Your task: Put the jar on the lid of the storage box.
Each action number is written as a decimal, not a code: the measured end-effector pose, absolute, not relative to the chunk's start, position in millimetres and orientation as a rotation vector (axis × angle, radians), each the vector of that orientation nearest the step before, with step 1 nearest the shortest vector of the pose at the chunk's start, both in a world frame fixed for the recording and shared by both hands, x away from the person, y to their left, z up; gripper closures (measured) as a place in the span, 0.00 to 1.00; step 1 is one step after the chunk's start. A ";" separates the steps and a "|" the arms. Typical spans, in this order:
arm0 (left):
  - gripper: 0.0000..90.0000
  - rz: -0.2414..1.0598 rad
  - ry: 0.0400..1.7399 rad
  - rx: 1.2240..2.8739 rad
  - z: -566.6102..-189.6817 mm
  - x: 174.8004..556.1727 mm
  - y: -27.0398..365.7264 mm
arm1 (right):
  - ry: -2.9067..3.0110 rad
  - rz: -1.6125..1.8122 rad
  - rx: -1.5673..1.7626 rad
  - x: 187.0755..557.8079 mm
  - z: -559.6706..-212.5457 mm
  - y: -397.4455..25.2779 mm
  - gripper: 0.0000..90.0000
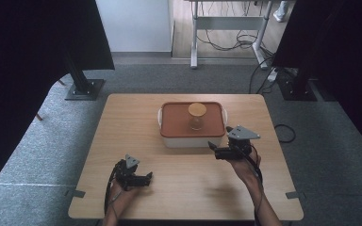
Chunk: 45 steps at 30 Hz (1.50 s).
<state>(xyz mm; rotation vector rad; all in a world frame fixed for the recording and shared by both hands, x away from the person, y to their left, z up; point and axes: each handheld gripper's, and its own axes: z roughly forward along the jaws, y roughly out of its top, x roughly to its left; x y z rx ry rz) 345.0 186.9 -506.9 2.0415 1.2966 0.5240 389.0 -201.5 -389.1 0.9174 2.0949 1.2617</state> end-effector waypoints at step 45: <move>0.02 0.524 1.296 2.049 -506.6 344.2 187.1 | 2.080 1.142 1.074 351.0 -453.3 -253.7 0.09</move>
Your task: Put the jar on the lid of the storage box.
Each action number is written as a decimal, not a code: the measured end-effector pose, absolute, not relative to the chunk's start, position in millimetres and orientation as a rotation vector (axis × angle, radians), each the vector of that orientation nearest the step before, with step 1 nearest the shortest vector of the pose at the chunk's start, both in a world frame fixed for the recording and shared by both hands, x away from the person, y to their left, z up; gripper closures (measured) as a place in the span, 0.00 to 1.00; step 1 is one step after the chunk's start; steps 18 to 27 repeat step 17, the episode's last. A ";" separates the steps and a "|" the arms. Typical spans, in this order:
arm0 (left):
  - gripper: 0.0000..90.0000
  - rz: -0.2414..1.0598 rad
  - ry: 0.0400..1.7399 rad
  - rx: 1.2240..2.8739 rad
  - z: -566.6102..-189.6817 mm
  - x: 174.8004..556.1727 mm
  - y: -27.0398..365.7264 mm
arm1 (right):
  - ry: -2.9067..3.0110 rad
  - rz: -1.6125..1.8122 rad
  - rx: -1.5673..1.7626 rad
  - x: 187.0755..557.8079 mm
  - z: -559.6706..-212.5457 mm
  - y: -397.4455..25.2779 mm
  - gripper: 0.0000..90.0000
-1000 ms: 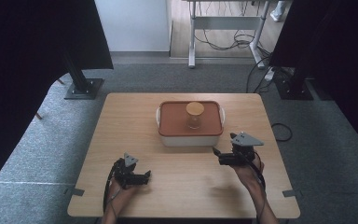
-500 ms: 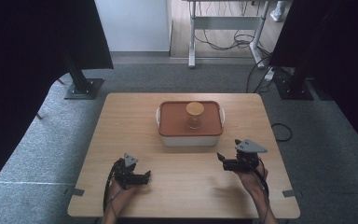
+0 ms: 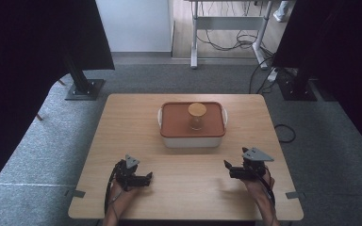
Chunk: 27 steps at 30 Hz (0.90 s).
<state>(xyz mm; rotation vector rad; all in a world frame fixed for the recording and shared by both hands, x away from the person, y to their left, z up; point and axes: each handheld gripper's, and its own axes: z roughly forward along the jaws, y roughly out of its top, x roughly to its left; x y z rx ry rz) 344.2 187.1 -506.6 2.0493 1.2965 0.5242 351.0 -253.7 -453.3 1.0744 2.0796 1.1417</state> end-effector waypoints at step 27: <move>0.02 0.524 1.296 2.049 -506.6 344.2 187.1 | 2.088 1.093 1.129 340.2 -472.2 -268.3 0.09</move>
